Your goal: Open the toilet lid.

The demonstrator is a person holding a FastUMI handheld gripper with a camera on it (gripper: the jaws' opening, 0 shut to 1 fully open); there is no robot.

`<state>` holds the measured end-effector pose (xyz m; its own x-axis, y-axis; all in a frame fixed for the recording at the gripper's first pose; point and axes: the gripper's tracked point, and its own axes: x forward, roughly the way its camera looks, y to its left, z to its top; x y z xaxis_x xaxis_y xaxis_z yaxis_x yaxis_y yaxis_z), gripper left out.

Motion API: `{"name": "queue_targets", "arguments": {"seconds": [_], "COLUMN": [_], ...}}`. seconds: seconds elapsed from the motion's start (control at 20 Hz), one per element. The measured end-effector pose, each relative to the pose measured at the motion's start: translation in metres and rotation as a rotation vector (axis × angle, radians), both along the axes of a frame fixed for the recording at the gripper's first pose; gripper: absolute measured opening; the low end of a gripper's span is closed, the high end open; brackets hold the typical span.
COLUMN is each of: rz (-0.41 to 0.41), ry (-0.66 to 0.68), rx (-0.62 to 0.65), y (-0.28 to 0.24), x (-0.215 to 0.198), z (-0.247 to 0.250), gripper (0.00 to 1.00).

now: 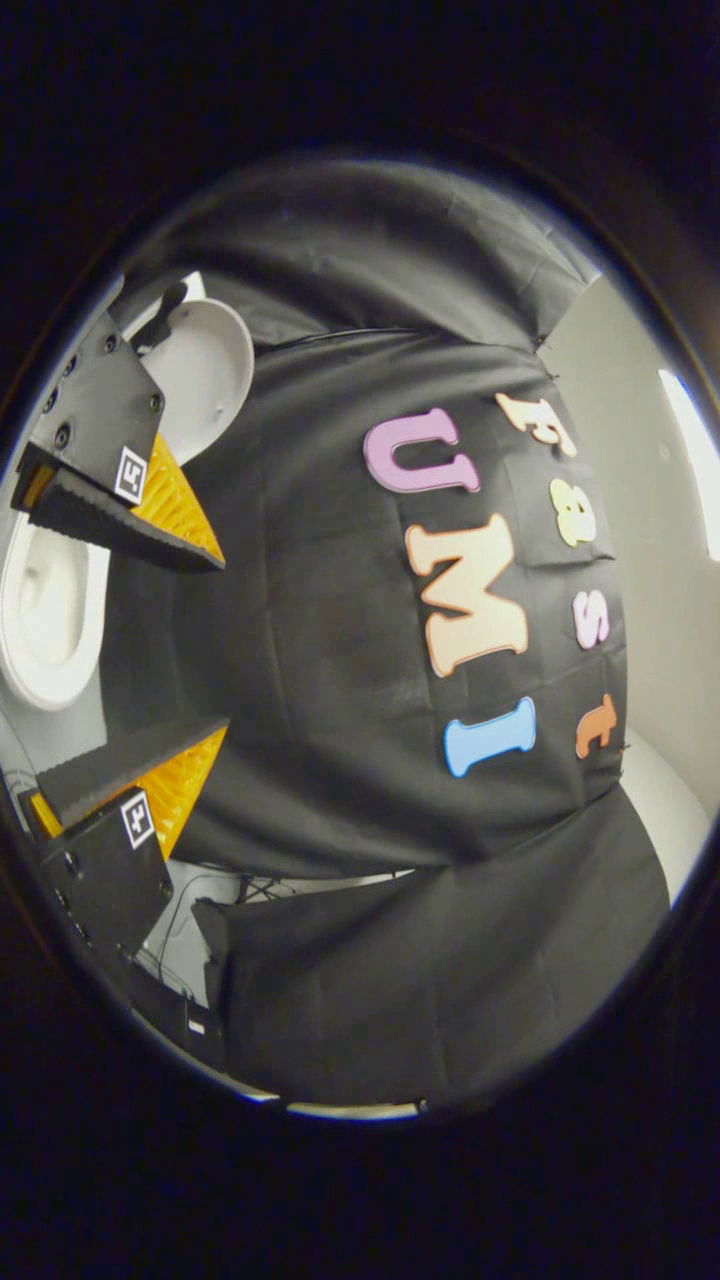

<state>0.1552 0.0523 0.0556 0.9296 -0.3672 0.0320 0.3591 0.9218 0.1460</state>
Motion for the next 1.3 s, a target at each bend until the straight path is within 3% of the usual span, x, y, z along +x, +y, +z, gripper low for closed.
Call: {"name": "queue_targets", "arguments": {"seconds": [0.45,1.0,1.3], "rz": [0.026,0.167,0.269], "ry": [0.176,0.308,0.248], "rx": [0.007,-0.057,-0.039], "y": [-0.099,-0.101,-0.081], "x": [-0.042,-0.077,-0.088], "z": [-0.077,-0.111,-0.099], "gripper": [0.88,0.83,0.83]}}
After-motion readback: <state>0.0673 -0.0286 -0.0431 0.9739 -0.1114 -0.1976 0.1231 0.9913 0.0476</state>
